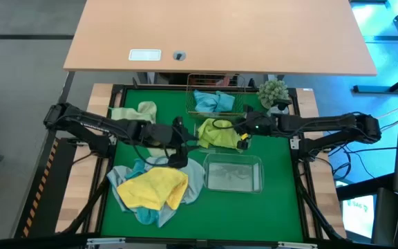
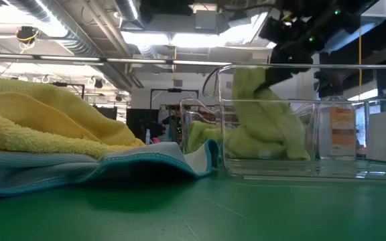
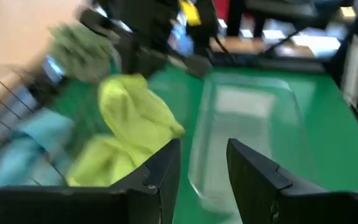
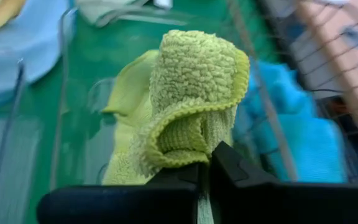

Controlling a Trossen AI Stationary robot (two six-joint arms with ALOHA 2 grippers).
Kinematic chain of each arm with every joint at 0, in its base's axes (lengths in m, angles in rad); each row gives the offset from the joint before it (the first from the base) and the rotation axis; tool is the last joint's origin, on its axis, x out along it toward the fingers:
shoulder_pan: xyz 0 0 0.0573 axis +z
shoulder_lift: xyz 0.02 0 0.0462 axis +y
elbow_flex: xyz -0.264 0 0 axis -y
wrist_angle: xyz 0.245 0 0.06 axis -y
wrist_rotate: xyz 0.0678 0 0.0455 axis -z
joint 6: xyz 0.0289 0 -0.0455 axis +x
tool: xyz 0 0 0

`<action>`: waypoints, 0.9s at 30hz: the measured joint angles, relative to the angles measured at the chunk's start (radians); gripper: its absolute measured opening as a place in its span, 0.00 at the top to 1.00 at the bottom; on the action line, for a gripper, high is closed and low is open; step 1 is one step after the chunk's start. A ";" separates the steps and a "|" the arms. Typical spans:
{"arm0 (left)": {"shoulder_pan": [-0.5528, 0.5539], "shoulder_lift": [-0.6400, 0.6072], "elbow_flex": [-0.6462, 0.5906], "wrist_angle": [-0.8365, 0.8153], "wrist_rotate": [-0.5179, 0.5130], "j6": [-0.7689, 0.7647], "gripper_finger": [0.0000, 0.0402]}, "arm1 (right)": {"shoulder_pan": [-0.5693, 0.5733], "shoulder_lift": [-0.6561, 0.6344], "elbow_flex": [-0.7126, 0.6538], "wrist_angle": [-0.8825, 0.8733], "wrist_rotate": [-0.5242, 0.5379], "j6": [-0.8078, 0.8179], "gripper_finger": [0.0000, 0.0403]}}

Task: Sort microfiber towel by color & place in baskets
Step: Put the green microfiber towel into the top transparent bin, then put the yellow microfiber towel into the bottom transparent bin

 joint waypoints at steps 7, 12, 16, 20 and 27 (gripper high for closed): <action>-0.060 0.000 0.000 -0.199 0.129 -0.195 0.69 | 0.003 0.067 0.000 0.006 -0.012 0.000 0.96; -0.112 0.002 0.000 -0.299 0.191 -0.326 0.69 | 0.003 0.082 0.000 0.003 -0.011 0.000 0.91; -0.161 0.002 0.000 -0.327 0.220 -0.373 0.69 | 0.003 0.082 0.000 0.006 -0.010 0.002 0.78; -0.209 0.002 0.000 -0.326 0.208 -0.433 0.69 | 0.003 0.082 0.000 0.006 -0.010 0.003 0.63; -0.256 0.004 0.000 -0.329 0.205 -0.671 0.67 | 0.003 0.082 0.000 0.005 -0.010 0.003 0.47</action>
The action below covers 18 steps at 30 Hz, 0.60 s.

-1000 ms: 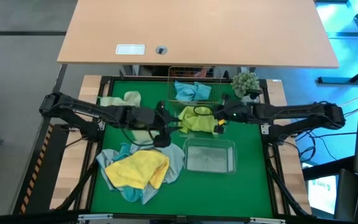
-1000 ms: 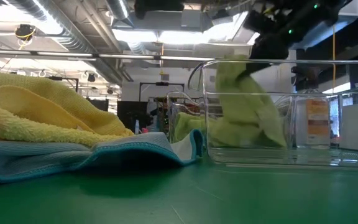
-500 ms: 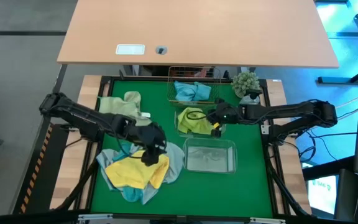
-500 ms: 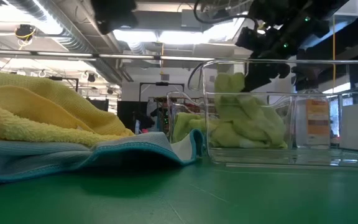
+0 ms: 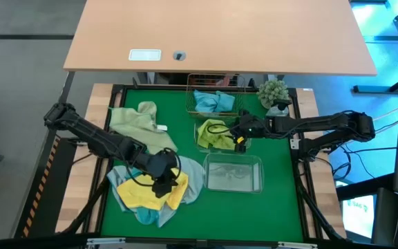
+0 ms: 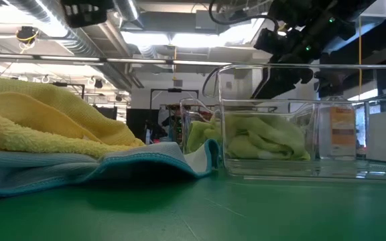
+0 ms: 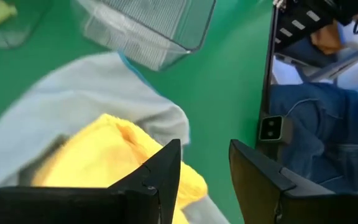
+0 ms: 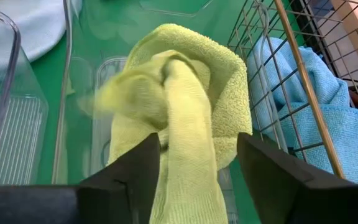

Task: Sort microfiber towel by color & place in baskets
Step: Put the yellow microfiber towel into the bottom transparent bin

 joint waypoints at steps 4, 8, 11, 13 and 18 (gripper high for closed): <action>-0.019 0.020 0.000 -0.015 0.000 -0.055 0.62 | 0.000 0.000 0.000 0.000 0.000 0.000 0.44; -0.032 0.066 0.000 -0.016 0.009 -0.066 0.58 | 0.000 0.000 0.000 -0.001 0.000 0.000 0.44; -0.033 0.104 0.000 -0.022 0.029 -0.065 0.55 | 0.000 0.000 0.000 -0.001 0.000 0.000 0.44; -0.033 0.121 0.000 -0.032 0.037 -0.064 0.55 | 0.000 0.000 0.000 -0.001 0.000 0.000 0.44; -0.032 0.152 0.000 -0.071 0.018 -0.066 0.55 | 0.000 -0.001 0.000 0.000 0.000 0.000 0.44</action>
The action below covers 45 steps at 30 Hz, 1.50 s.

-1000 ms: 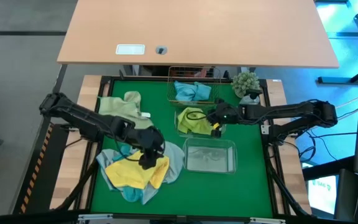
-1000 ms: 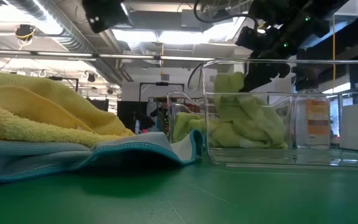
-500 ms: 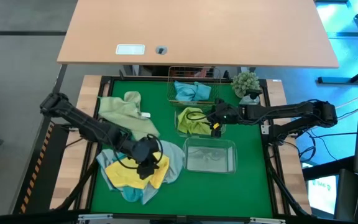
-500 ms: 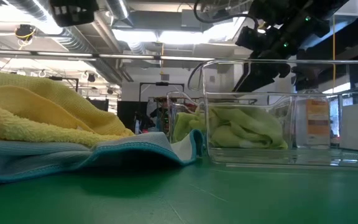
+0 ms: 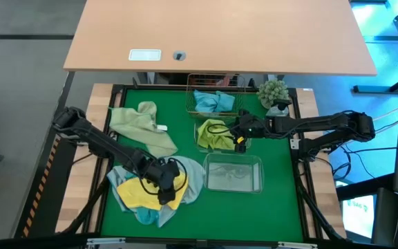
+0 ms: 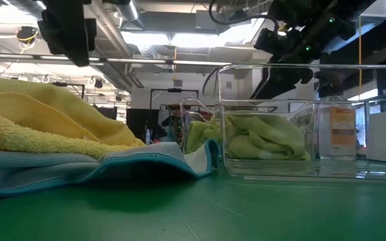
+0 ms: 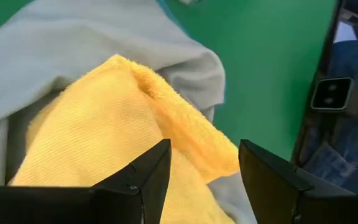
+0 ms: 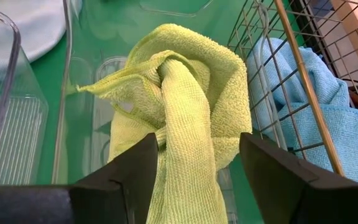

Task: Sort microfiber towel by color & place in baskets
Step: Put the yellow microfiber towel into the bottom transparent bin

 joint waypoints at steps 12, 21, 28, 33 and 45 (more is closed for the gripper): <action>-0.001 0.127 0.000 -0.013 -0.067 -0.034 0.55 | 0.000 0.000 0.000 0.000 -0.002 0.000 0.44; 0.000 0.164 0.000 -0.027 -0.041 -0.047 0.66 | 0.000 0.000 0.000 0.000 -0.002 0.000 0.44; 0.003 0.164 0.000 -0.062 -0.040 -0.051 0.91 | 0.000 0.000 0.000 0.001 -0.002 0.000 0.44; 0.010 0.162 0.000 -0.062 -0.041 -0.052 0.98 | 0.000 0.000 0.000 0.000 -0.002 0.000 0.44; 0.012 0.162 0.105 -0.094 -0.073 0.009 1.00 | 0.000 0.000 0.001 0.001 -0.003 0.000 0.44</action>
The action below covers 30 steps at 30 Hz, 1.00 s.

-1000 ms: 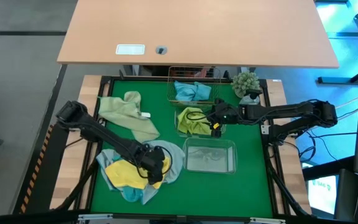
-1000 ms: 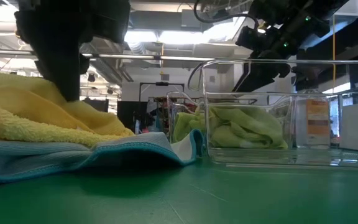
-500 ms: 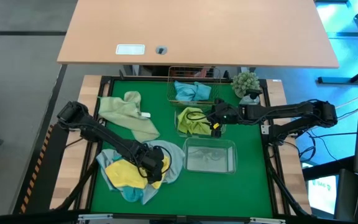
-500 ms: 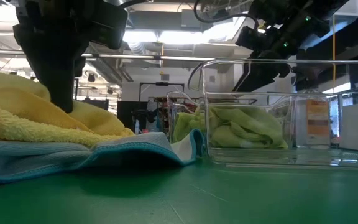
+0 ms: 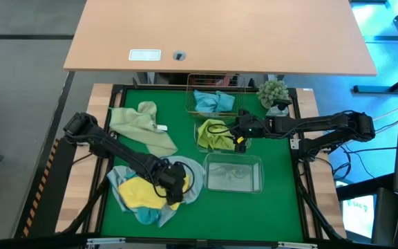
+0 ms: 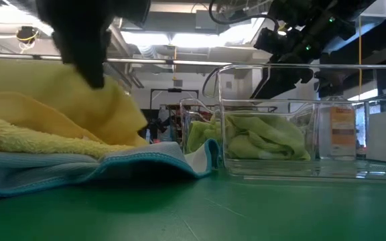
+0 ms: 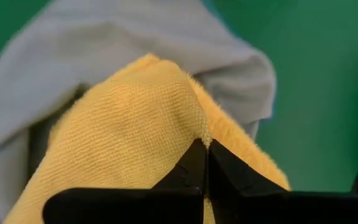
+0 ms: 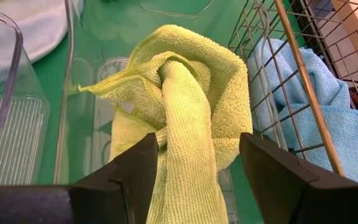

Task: Sort microfiber towel by color & place in baskets
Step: Put the yellow microfiber towel into the bottom transparent bin

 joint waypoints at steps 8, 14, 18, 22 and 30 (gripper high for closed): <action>0.016 0.000 0.146 -0.071 -0.086 0.088 1.00 | 0.000 0.000 0.020 -0.006 0.000 0.000 0.44; 0.044 -0.001 0.271 -0.107 -0.145 0.215 1.00 | 0.000 0.000 0.086 -0.009 0.000 0.000 0.44; 0.067 -0.002 0.358 -0.107 -0.181 0.327 1.00 | 0.000 0.000 0.136 -0.031 -0.001 0.000 0.44; 0.096 -0.002 0.441 -0.088 -0.216 0.442 1.00 | 0.000 0.000 0.202 -0.146 0.000 0.000 0.44; 0.151 -0.002 0.529 0.098 -0.225 0.658 1.00 | 0.000 0.000 0.281 -0.319 0.036 -0.040 0.44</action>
